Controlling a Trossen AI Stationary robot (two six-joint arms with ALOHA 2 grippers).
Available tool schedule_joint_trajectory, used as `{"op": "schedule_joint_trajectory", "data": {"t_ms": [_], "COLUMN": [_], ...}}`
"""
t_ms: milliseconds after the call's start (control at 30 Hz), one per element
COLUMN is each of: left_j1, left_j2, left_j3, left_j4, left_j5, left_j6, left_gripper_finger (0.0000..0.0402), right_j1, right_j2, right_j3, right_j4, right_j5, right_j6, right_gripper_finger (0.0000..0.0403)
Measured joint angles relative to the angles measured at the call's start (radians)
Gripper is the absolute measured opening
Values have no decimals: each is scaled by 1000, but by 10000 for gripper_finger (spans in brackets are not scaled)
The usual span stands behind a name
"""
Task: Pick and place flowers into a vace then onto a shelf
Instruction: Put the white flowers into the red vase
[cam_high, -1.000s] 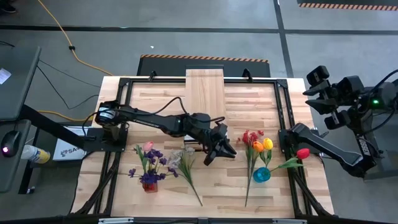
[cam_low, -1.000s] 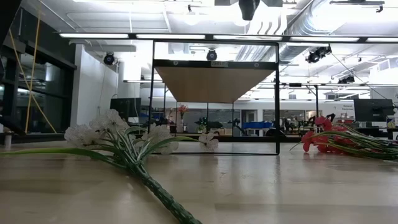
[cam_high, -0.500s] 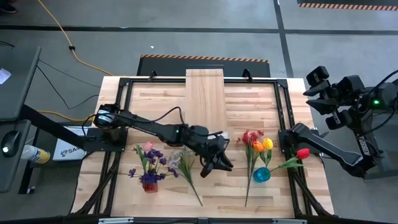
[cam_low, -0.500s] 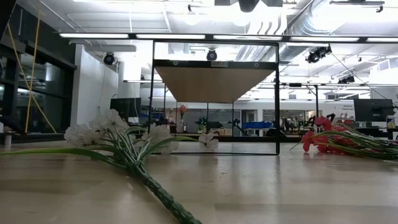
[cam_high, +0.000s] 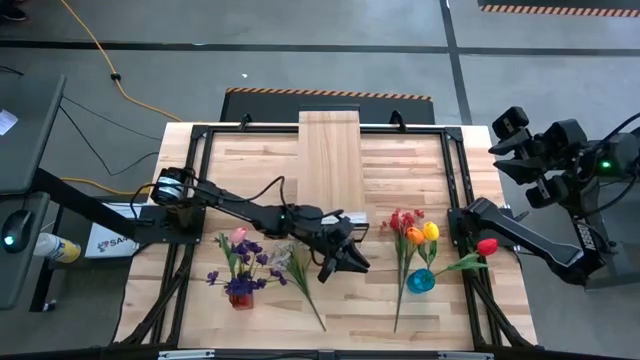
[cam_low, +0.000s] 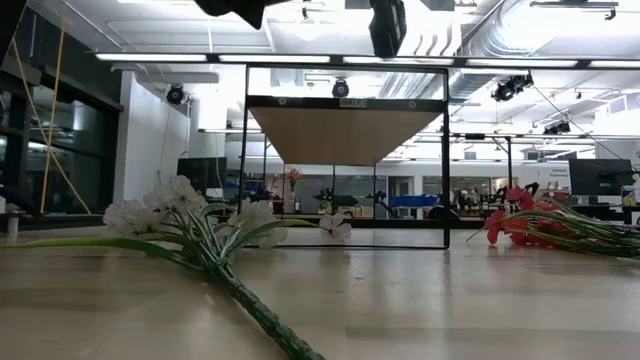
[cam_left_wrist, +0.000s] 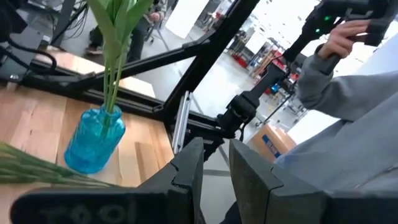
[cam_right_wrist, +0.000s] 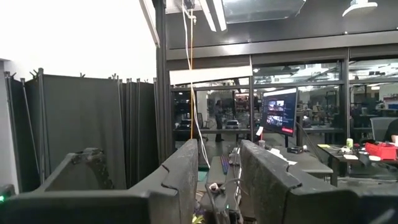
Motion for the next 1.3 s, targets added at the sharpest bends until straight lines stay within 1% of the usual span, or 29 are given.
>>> {"op": "schedule_joint_trajectory", "data": {"t_ms": [200,433,600,833,1067,1233,1300], "left_j1": [-7,-6,-8,-42,-79,-74,-70], "left_j2": [2,4,4,3,3,3,3], "left_j3": [-23,-75,-102,-111,-111,-110,-110], "left_j4": [9,39,74,73,12,-61,-90], "left_j5": [-3,-10,58,116,114,71,69], "left_j6": [9,-29,-72,-117,-157,-157,-158], "left_gripper_finger": [113,113,113,113,113,113,113], "right_j1": [0,0,0,0,0,0,0], "right_j2": [0,0,0,0,0,0,0], "right_j3": [0,0,0,0,0,0,0], "right_j4": [15,30,38,38,38,42,44], "right_j5": [0,7,28,29,33,45,45], "right_j6": [0,0,0,0,-3,-10,-11], "right_gripper_finger": [114,114,114,114,114,114,114]}}
